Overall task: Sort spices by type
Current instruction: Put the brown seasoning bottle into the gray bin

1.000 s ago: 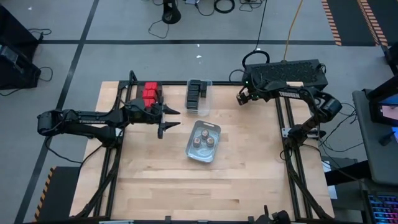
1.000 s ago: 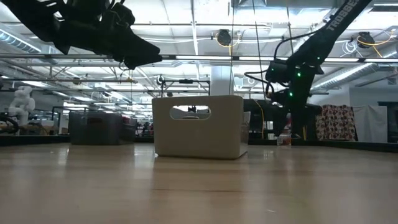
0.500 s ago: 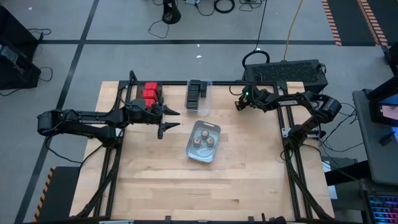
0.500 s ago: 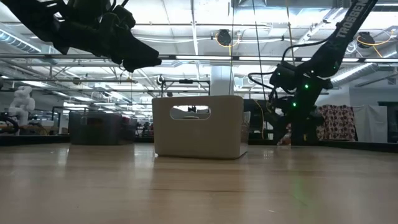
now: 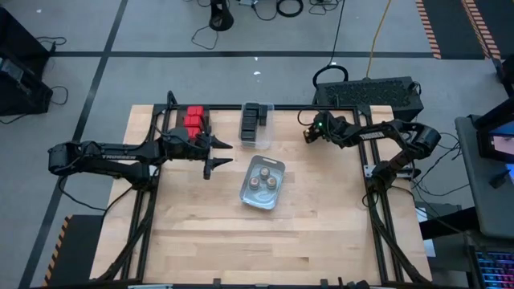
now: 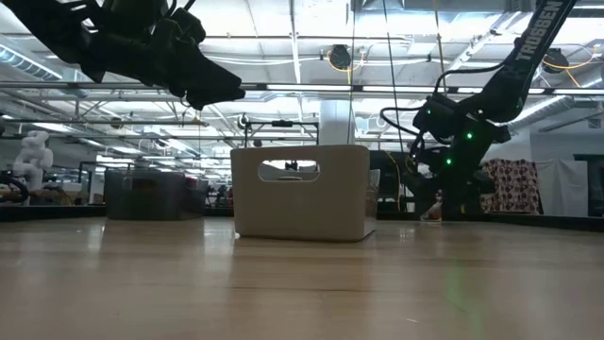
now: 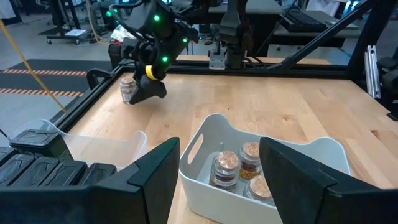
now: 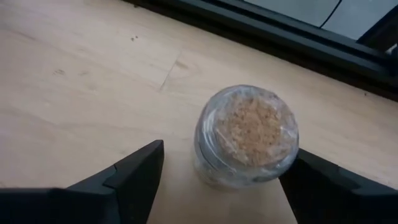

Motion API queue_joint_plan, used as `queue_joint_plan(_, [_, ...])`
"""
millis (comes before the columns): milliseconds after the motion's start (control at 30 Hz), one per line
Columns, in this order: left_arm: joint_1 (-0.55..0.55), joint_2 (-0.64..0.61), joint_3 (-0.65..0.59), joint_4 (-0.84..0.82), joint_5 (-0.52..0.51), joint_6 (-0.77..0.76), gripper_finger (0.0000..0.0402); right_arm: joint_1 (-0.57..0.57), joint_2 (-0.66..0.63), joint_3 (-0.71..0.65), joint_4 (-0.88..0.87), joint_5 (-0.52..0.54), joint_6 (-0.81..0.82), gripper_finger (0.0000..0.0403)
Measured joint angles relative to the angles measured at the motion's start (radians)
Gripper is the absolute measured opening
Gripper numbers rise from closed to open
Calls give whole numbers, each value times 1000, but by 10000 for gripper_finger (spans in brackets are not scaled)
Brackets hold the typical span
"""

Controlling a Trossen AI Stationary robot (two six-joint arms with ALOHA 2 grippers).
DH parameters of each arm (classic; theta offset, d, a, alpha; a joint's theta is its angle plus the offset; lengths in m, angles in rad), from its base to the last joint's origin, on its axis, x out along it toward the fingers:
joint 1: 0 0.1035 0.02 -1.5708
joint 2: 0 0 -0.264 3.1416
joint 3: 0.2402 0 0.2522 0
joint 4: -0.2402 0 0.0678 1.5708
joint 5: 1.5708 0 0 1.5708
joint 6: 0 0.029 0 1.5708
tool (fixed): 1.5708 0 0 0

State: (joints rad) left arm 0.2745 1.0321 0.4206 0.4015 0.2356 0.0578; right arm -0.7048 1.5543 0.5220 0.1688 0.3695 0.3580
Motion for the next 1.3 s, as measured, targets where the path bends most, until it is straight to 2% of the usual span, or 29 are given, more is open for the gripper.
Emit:
queue_joint_plan(200, [0,0,0,1,0,0,227,0,37,0,2,2,21,243])
queue_joint_plan(467, [0,0,0,1,1,0,227,24,94,3,87,40,-2,154])
queue_joint_plan(667, [-1,0,0,0,3,0,227,57,80,0,88,53,-42,145])
queue_joint_plan(1033, [-17,0,0,0,33,3,227,205,-9,-2,-17,-115,-84,144])
queue_joint_plan(1300, [-85,29,1,58,48,9,226,359,-160,-1,-148,-350,-116,146])
